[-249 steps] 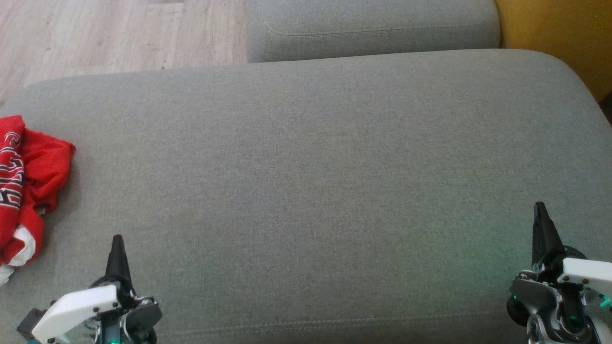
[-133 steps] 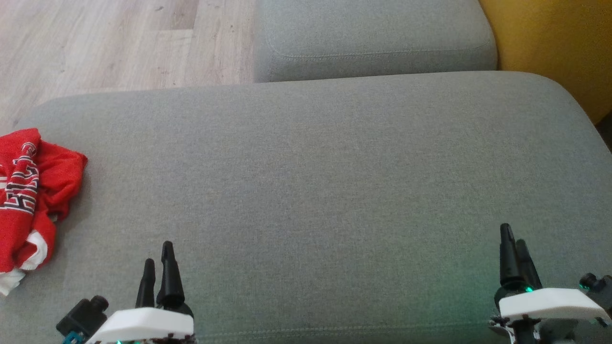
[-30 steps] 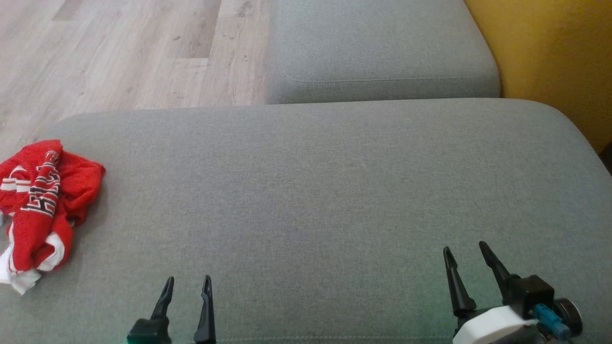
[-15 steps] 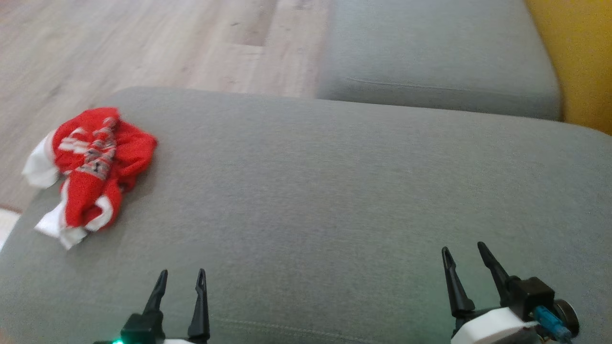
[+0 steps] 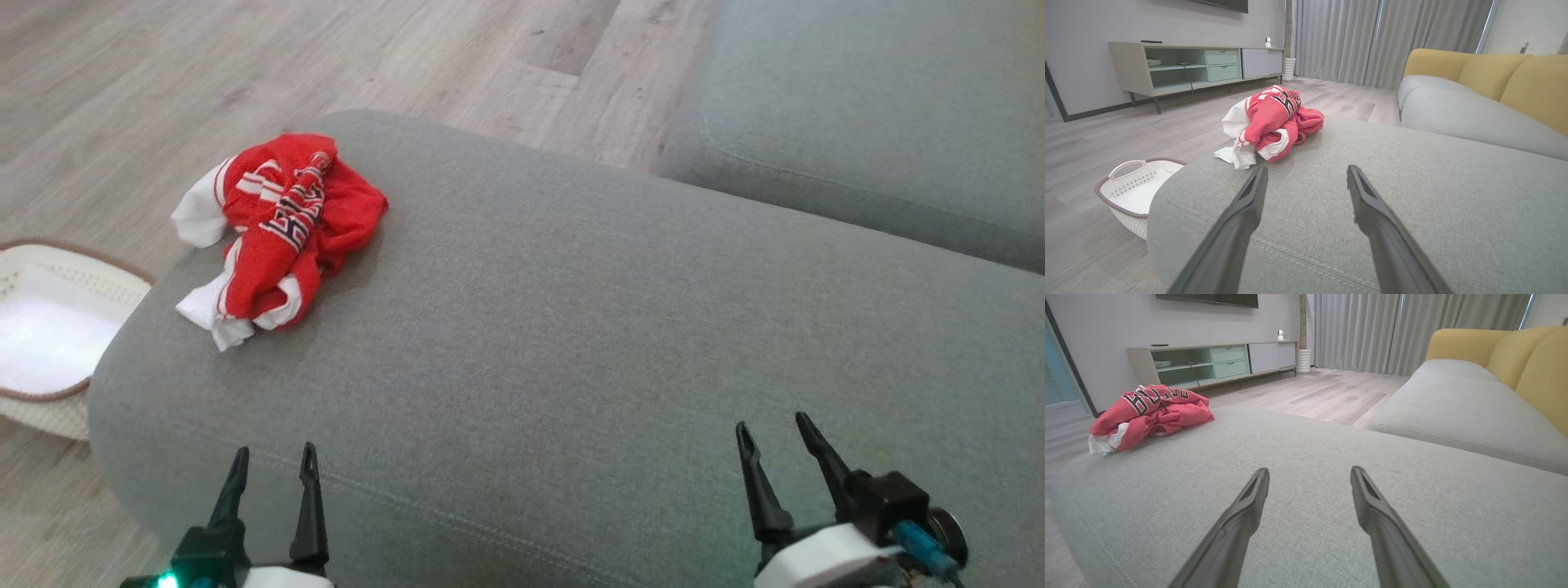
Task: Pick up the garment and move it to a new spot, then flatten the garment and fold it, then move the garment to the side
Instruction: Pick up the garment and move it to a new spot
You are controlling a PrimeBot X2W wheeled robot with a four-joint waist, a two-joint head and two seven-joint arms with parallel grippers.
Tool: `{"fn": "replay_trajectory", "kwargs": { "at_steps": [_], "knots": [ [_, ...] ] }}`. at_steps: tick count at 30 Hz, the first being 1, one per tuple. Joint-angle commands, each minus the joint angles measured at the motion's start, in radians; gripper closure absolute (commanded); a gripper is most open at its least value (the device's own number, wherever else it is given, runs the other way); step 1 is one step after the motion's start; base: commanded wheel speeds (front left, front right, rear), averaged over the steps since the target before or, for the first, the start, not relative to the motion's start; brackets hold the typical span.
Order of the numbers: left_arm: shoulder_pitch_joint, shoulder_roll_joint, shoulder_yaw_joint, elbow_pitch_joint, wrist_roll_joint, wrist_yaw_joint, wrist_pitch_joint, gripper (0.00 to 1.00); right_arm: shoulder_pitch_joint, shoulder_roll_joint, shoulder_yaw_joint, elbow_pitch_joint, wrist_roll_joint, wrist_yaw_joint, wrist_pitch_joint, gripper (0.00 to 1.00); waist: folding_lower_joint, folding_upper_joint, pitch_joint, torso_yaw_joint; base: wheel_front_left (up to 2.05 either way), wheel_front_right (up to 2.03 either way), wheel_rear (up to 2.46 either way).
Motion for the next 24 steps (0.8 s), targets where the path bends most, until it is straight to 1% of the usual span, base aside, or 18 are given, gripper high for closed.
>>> {"fn": "replay_trajectory", "kwargs": {
  "at_steps": [1, 10, 18, 24],
  "knots": [
    [-0.058, 0.005, 0.038, -0.040, -0.004, 0.007, -0.009, 0.00, -0.071, -0.012, 0.024, -0.026, 0.000, 0.008, -0.016, 0.00, 0.0001, 0.0000, 0.008, 0.008, 0.00, 0.00, 0.00],
    [-0.047, 0.010, 0.052, -0.055, -0.012, 0.030, -0.023, 0.00, -0.107, -0.012, 0.048, -0.009, -0.006, 0.008, -0.021, 0.00, 0.0001, 0.0000, 0.024, 0.024, 0.00, 0.00, 0.00],
    [-0.038, 0.019, 0.064, -0.063, -0.022, 0.043, -0.028, 0.00, -0.108, -0.012, 0.049, 0.000, -0.009, 0.008, -0.023, 0.00, 0.0001, 0.0000, 0.025, 0.027, 0.00, 0.00, 0.00],
    [-0.051, 0.041, 0.078, -0.075, -0.031, 0.042, -0.021, 0.00, -0.097, -0.012, 0.032, -0.008, -0.015, 0.008, -0.023, 0.00, 0.0001, 0.0000, 0.027, 0.031, 0.00, 0.00, 0.00]
  ]
}}
